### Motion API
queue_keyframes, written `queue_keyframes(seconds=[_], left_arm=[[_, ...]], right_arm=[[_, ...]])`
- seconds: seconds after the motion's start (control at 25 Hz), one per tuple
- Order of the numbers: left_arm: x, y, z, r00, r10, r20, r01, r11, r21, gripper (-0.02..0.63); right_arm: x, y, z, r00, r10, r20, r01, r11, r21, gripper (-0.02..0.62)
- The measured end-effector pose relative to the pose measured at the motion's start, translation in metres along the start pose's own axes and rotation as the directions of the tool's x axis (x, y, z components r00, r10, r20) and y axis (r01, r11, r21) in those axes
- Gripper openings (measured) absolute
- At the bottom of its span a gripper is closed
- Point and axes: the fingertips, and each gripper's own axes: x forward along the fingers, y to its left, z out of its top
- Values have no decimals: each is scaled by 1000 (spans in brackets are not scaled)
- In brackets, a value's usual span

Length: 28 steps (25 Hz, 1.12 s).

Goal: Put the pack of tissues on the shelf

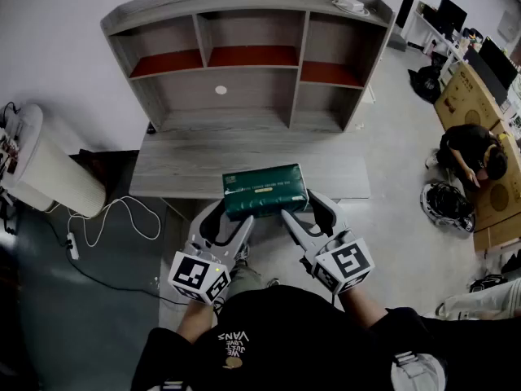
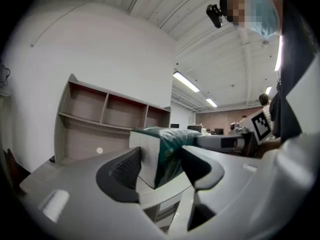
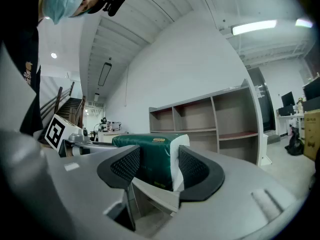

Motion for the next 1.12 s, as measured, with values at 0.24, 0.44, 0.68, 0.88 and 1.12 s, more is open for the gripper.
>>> queue_keyframes(seconds=[0.24,0.44,0.68,0.88,1.12], left_arm=[[4,1,-4,1000,-4,-8,4,1000,5,275],[7,9,-6,1000,-4,-5,4,1000,3,275],[9,19,-7,1000,1,-17,-1,1000,-4,275],[21,76,-1,1000,10,-25,-10,1000,0,275],[29,140,7,999,19,-29,-19,1000,-11,275]], right_arm=[[2,-1,5,1000,-8,12,7,999,46,241],[10,-1,-1,1000,3,-1,-3,1000,30,241],[21,-3,-4,1000,4,-4,-4,999,42,241],[81,-1,-7,1000,11,-27,-9,998,55,241],[146,4,-7,999,19,-26,-18,998,58,241]])
